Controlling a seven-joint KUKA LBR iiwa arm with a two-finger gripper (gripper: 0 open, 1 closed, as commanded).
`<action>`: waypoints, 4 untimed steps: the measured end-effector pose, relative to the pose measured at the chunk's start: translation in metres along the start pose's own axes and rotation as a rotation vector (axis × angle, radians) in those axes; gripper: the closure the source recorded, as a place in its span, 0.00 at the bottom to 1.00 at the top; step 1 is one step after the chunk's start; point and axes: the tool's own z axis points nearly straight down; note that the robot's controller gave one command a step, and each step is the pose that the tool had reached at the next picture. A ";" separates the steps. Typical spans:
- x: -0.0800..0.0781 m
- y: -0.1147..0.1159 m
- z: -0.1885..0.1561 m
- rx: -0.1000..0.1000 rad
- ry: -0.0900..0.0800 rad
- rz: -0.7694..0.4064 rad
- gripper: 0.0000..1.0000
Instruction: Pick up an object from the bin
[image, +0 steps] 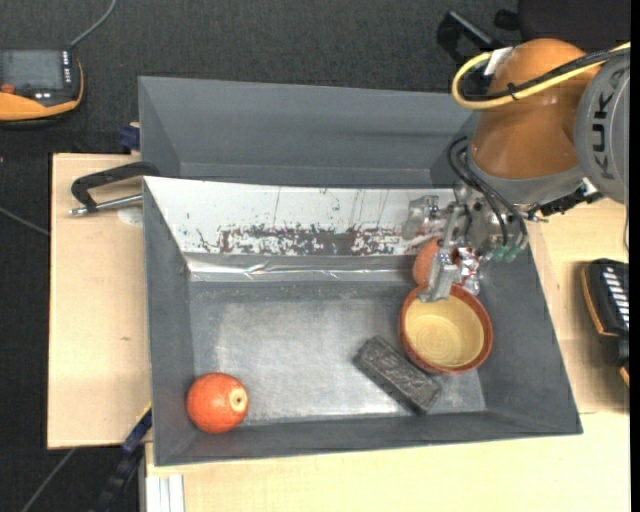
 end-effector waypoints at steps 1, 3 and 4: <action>0.055 -0.009 0.074 -0.002 0.007 -0.133 0.00; 0.052 -0.008 0.070 0.000 -0.003 -0.134 0.00; 0.052 -0.008 0.070 0.000 -0.003 -0.134 0.00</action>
Offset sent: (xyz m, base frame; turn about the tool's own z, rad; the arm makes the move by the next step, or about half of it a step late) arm -0.0537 -0.0093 -0.0710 -0.1341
